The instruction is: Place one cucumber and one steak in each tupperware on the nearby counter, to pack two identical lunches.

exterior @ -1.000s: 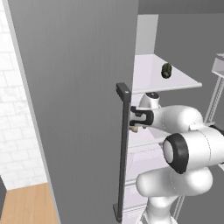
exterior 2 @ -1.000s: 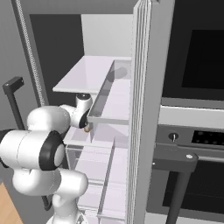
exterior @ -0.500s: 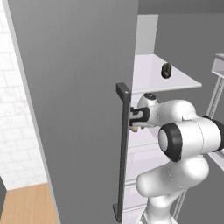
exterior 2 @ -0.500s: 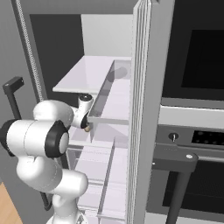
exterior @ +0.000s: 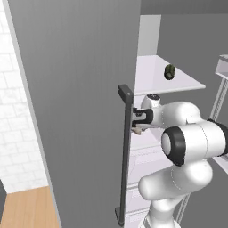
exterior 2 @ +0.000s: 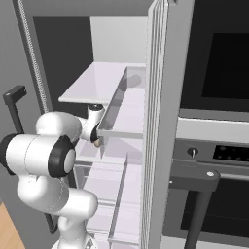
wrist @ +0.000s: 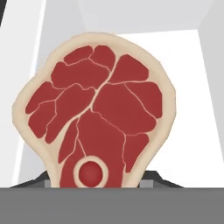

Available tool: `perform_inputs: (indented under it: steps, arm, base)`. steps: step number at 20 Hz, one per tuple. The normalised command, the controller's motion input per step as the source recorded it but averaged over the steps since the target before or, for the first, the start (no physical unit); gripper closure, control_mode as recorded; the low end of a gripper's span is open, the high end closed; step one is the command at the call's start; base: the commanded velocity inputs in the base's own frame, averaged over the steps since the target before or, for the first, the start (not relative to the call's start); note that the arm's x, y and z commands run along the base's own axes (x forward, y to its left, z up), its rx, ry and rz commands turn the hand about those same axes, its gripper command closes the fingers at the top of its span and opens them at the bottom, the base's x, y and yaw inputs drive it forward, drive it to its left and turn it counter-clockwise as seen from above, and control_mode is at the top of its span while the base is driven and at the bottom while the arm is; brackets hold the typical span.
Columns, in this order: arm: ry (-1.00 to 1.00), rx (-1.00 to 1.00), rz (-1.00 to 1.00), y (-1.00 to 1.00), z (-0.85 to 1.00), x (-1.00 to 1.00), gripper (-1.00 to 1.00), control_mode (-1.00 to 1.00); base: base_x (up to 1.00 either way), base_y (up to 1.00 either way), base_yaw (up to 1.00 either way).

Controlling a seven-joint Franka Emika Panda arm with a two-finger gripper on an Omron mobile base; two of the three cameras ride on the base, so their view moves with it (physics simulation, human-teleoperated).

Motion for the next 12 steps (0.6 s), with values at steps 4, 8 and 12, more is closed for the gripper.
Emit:
perform_inputs:
  steps: [4, 8, 12]
  arm:
    - [0.12, 0.09, -0.2, -0.78, 0.49, -1.0, 1.0, -1.0]
    - [-0.02, 0.04, -0.12, -0.88, 0.4, -1.0, 1.0, -1.0]
    - [-0.15, 0.0, -0.09, -0.48, 0.28, -1.0, 1.0, -1.0]
  base:
    - [0.0, 0.0, 0.0]
    - [0.0, 0.0, 0.0]
    - [0.0, 0.0, 0.0]
